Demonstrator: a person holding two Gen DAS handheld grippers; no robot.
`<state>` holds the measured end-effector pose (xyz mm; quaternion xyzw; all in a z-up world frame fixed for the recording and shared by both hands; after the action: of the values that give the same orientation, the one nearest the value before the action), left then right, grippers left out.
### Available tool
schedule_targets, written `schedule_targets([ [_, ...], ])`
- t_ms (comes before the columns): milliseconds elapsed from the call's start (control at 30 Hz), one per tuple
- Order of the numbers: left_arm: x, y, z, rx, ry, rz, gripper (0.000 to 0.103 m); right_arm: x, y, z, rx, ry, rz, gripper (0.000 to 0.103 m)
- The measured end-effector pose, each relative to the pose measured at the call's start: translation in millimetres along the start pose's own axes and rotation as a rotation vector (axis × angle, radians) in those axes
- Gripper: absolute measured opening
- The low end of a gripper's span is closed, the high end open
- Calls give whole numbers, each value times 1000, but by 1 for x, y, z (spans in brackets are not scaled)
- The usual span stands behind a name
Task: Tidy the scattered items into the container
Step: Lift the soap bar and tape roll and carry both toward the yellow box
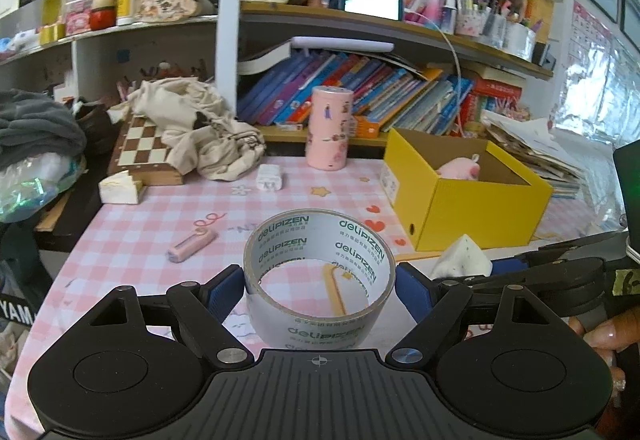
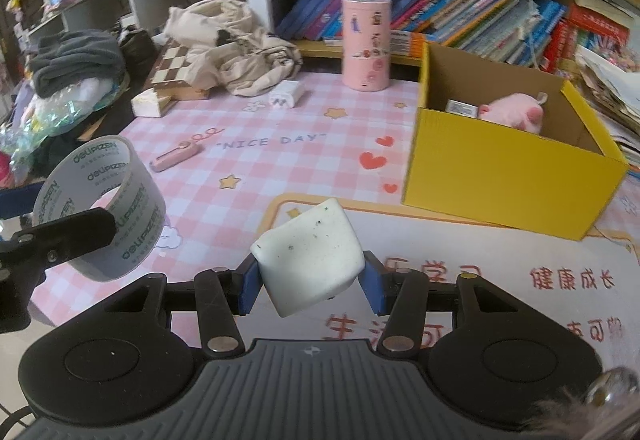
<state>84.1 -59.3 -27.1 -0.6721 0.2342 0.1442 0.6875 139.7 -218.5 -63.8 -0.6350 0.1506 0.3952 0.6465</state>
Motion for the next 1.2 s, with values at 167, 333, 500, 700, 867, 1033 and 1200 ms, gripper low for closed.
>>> schedule_targets([
  [167, 5, -5, -14, 20, 20, -4, 83, -5, 0, -17, 27, 20, -11, 49],
  [333, 10, -11, -32, 44, 40, -8, 83, -10, 0, -34, 41, 32, -19, 49],
  [500, 15, -15, -51, 73, 72, -1, 84, -17, 2, -52, 61, 47, -23, 49],
  [700, 26, -15, -76, 108, 133, 22, 84, -26, 12, -77, 109, 85, -19, 49],
  [867, 33, -16, -99, 144, 183, 33, 84, -33, 19, -101, 162, 128, -17, 49],
  [1033, 38, -17, -112, 154, 204, 38, 84, -39, 24, -118, 194, 156, -16, 49],
  [1200, 41, -19, -122, 159, 212, 40, 84, -42, 25, -129, 202, 165, -16, 49],
])
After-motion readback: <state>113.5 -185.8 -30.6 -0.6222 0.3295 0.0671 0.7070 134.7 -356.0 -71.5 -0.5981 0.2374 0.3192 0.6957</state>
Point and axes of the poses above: each gripper's, at about its wrist camera, not at the fingertips, and x roughly the way its jaws point, z to its left, y to its underside, the point moved 7 cm from there along x, roughly the way its jaws point, and after that the axes turned 5 degrees about x, right-handed, at the moved point
